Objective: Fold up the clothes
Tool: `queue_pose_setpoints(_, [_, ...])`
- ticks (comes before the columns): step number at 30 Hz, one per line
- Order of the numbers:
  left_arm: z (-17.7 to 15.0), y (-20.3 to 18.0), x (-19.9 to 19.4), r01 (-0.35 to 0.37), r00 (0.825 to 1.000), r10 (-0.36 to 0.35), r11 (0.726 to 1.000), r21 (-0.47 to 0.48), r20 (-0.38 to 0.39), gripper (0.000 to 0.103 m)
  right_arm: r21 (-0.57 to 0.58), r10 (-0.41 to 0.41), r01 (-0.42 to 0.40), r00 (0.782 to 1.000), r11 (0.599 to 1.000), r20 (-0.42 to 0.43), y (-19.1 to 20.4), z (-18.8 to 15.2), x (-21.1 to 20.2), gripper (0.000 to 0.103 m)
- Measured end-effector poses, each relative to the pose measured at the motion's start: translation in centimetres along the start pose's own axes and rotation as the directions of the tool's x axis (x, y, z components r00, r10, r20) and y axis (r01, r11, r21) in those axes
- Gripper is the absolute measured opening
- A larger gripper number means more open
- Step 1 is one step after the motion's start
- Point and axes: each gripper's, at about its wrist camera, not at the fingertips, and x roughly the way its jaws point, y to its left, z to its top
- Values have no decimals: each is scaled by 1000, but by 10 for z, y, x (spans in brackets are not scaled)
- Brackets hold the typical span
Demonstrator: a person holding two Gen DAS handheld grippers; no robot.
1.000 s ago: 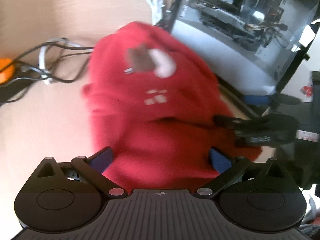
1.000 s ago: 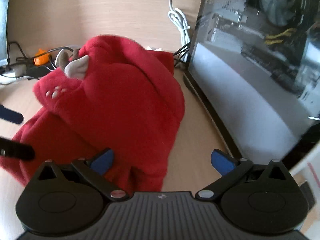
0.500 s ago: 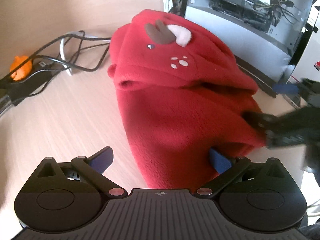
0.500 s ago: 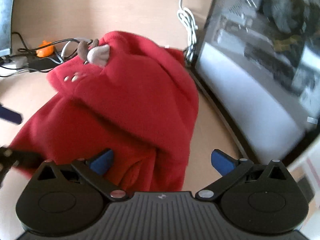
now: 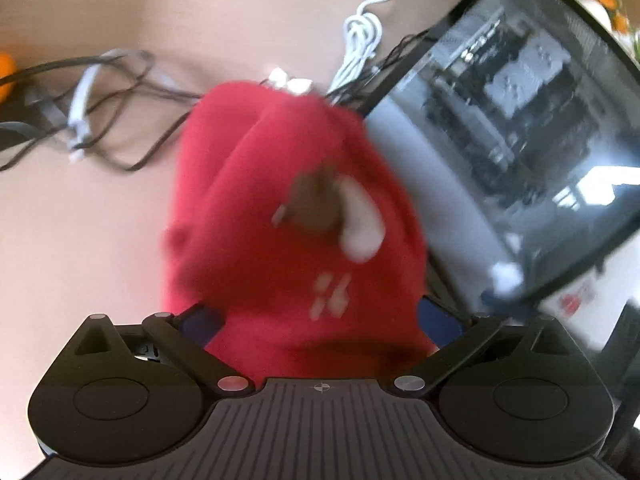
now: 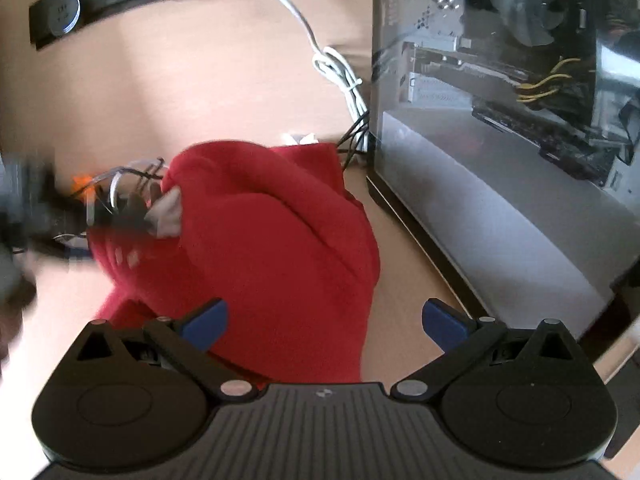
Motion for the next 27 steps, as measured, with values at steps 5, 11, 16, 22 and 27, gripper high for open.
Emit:
queue_pose_setpoints(5, [33, -15, 9, -8, 995, 4, 999, 36, 98, 103, -24, 55, -56, 997, 998, -45, 16, 3, 32, 103])
queue_pose_setpoints(11, [13, -10, 10, -232, 970, 216, 960, 157, 111, 103, -71, 101, -104, 994, 992, -35, 19, 5, 28, 103])
queue_pose_setpoints(16, [-7, -11, 10, -401, 916, 381, 880, 254, 126, 103, -79, 65, -65, 998, 995, -3, 10, -8, -3, 103])
queue_pose_setpoints(22, [-26, -43, -8, -537, 843, 490, 760, 367, 221, 103, -85, -21, 18, 1000, 996, -24, 8, -35, -24, 103])
queue_pose_setpoints(27, [-44, -60, -22, -522, 852, 473, 734, 434, 225, 103, -92, -92, 88, 995, 992, -40, 6, -57, -42, 103])
